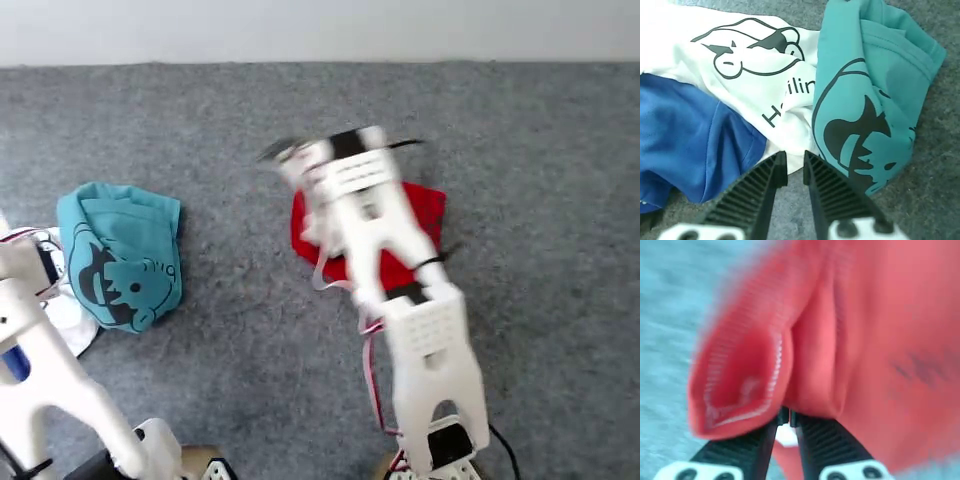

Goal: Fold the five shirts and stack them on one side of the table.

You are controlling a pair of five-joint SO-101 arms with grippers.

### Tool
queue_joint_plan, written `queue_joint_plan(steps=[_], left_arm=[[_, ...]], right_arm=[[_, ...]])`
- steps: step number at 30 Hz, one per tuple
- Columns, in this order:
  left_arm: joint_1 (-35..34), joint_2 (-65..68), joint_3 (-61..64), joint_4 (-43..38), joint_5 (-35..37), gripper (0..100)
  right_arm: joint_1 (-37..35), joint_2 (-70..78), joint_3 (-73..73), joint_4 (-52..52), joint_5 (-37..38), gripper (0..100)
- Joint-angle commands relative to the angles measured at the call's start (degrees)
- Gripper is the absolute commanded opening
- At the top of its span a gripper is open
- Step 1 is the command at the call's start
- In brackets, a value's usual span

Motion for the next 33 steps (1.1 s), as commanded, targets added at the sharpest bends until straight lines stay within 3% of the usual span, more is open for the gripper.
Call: queue_joint_plan(steps=[1,5,10,17,24,28,33], left_arm=[[1.14,-1.67,-0.48,-0.88,0.44,7],[0.79,-1.67,-0.48,-0.88,0.44,7],[0.79,-1.67,-0.4,-0.88,0.44,7],[1.14,-1.23,-0.4,-0.88,0.18,7],[1.14,-1.23,-0.31,-0.88,0.18,7],[1.14,-1.23,-0.31,-0.88,0.18,7],[1.14,-1.23,-0.31,-0.88,0.18,7]], right_arm=[[-7.43,0.13,-6.95,-2.15,0.35,0.9],[-8.13,0.04,-17.14,0.92,0.35,0.9],[1.01,-2.24,-20.75,4.26,-2.29,0.9],[12.0,-11.91,-3.16,4.26,-3.16,1.7],[14.29,-24.92,16.09,4.26,-3.25,16.2],[14.9,-28.62,21.71,4.09,-2.99,12.8],[20.97,-26.77,21.98,3.91,-3.25,3.3]])
